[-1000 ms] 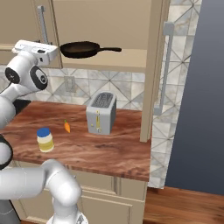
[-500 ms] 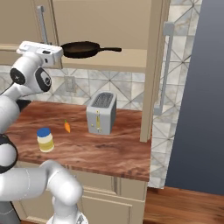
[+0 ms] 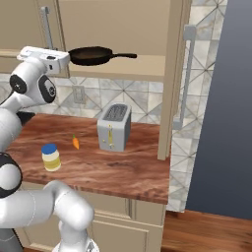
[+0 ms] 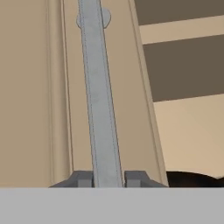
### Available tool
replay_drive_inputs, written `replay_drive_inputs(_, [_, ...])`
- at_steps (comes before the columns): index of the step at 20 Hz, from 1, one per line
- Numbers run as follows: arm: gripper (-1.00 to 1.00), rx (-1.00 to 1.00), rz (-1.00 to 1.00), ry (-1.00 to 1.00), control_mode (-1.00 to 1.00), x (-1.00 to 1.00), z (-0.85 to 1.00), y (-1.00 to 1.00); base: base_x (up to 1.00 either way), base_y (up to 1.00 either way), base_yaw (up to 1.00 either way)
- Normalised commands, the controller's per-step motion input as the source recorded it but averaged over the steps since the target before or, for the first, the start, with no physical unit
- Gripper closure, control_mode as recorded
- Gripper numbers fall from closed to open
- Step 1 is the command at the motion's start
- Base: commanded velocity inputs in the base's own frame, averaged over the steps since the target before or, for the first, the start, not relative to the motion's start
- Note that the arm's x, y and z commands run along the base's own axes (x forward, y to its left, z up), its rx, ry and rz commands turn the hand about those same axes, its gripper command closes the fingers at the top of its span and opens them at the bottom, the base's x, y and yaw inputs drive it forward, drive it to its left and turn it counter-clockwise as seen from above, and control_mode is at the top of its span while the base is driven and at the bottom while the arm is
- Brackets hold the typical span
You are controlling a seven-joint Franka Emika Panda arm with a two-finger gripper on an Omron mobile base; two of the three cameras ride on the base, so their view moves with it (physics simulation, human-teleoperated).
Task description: Pick the pan from the cabinet and place it on the stove. Then turn on the stove burner for the pan.
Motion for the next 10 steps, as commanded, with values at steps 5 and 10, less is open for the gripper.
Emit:
replay_drive_inputs(5, [1.0,0.0,0.0,0.03,-1.0,-0.48,0.0,0.28,0.0,0.0,0.0])
replay_drive_inputs(10, [1.0,0.01,0.0,0.02,-1.0,-0.66,0.0,0.36,0.0,0.0,0.0])
